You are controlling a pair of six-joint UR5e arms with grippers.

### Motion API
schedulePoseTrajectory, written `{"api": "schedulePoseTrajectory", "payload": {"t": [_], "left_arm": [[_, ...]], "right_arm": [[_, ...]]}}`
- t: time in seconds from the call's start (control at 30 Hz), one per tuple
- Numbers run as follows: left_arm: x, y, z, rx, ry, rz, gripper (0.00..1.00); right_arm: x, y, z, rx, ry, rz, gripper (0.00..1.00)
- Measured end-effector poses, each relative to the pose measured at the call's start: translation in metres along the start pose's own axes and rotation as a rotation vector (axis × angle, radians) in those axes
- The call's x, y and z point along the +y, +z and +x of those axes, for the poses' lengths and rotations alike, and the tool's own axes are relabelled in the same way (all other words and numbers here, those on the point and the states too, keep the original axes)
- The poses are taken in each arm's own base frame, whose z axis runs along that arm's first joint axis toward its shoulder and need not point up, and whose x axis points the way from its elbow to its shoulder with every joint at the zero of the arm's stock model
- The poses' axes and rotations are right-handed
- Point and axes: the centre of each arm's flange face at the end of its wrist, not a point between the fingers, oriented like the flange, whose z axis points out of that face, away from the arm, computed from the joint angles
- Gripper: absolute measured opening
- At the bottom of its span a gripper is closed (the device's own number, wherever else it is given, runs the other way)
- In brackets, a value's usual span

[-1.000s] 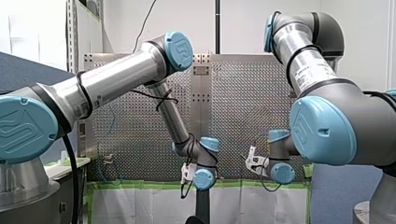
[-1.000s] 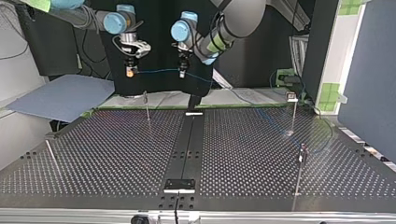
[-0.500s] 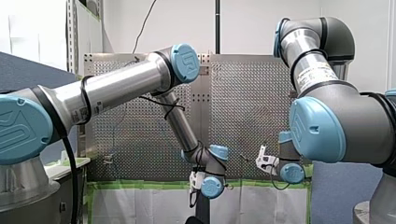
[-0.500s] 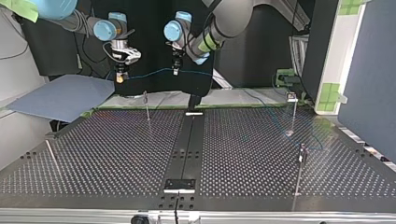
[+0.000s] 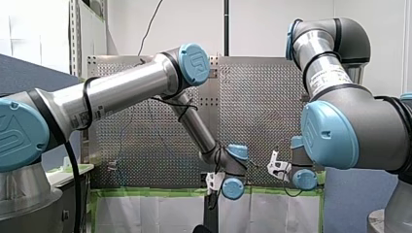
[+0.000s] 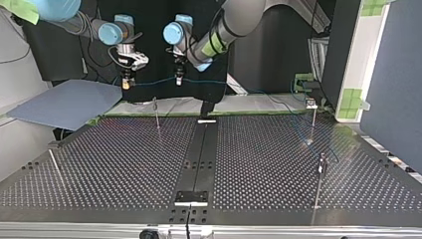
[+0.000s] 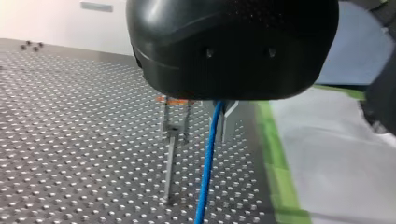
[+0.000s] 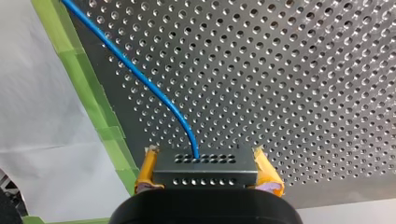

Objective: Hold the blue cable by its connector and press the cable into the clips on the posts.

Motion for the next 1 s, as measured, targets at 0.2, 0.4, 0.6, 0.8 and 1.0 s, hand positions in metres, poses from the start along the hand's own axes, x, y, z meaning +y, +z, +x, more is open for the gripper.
{"api": "schedulePoseTrajectory", "payload": {"t": [0.2,0.4,0.6,0.8,1.0], "left_arm": [[-0.016,0.013,-0.018,-0.047,-0.040,0.000,0.00],[-0.025,0.029,-0.034,-0.090,-0.075,0.008,0.00],[-0.031,0.039,-0.022,-0.087,-0.085,0.034,0.00],[-0.034,0.048,-0.005,-0.075,-0.087,0.040,0.00],[-0.040,0.062,-0.014,-0.102,-0.107,0.034,0.00]], "right_arm": [[0.002,0.006,0.003,0.004,-0.011,-0.003,0.00],[0.003,0.012,0.000,-0.003,-0.020,-0.003,0.00],[0.010,0.023,-0.018,-0.048,-0.025,-0.017,0.00],[0.018,0.036,-0.019,-0.071,0.009,-0.029,0.00],[0.024,0.048,-0.013,-0.084,0.023,-0.039,0.00]]}}
